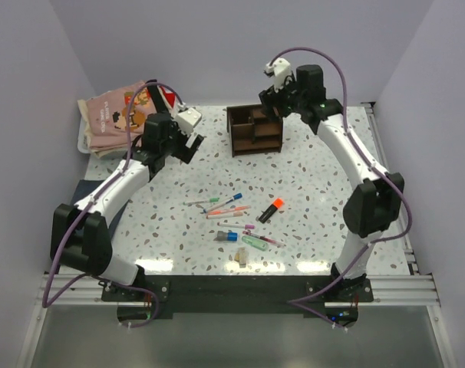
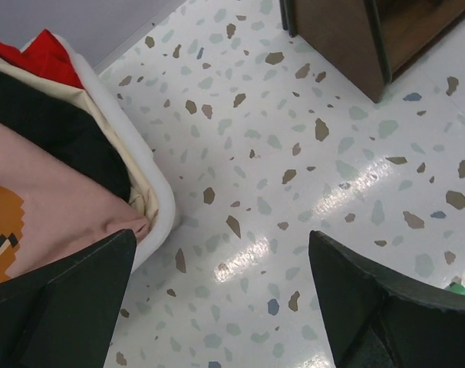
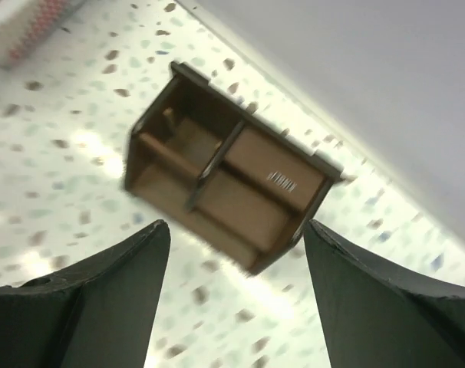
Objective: Sort the stationery into containers
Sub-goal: Move the storage box to the center of the board, then pick up the pen from the center of the board.
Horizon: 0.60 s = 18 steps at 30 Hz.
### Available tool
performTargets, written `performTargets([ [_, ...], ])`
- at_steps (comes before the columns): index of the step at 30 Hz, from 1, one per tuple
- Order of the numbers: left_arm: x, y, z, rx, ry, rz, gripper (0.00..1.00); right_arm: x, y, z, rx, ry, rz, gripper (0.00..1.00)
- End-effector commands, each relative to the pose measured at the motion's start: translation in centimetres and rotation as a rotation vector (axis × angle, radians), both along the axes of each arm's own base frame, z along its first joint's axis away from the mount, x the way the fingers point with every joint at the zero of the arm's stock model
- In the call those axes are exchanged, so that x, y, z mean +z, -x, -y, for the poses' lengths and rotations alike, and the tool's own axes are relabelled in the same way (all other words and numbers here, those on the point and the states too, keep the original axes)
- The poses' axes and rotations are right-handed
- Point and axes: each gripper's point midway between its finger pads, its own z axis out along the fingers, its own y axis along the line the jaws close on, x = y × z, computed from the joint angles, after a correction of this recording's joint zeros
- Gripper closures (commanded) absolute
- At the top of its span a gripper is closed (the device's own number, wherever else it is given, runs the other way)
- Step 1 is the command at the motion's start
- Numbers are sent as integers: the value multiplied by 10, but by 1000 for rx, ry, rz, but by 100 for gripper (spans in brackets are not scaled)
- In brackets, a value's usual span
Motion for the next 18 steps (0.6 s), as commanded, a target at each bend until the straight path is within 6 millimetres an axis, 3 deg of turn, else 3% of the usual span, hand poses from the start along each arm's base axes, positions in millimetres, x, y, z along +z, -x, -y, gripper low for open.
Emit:
performTargets([
  [1,-15,20,18,-161,-25,-47,2,-76,79,20,-384,-225,-537,27],
  [6,-27,29,41,-286,-29,-135,6,-114,108,58,-644,-119,-694,32],
  [9,-30,31,45,-288,-8,-190,10,-121,128,57,-703,-149,-784,35],
  [11,-29,32,50,-277,-34,-205,10,-124,144,46,-706,-187,-860,36],
  [12,-31,32,48,-266,-83,-197,10,-136,156,43,-706,-181,-913,37],
  [16,-50,53,60,-315,-74,-218,11,-156,176,60,-874,-108,-949,36],
  [18,-46,52,63,-284,-22,-201,10,-158,179,61,-894,-113,-949,36],
])
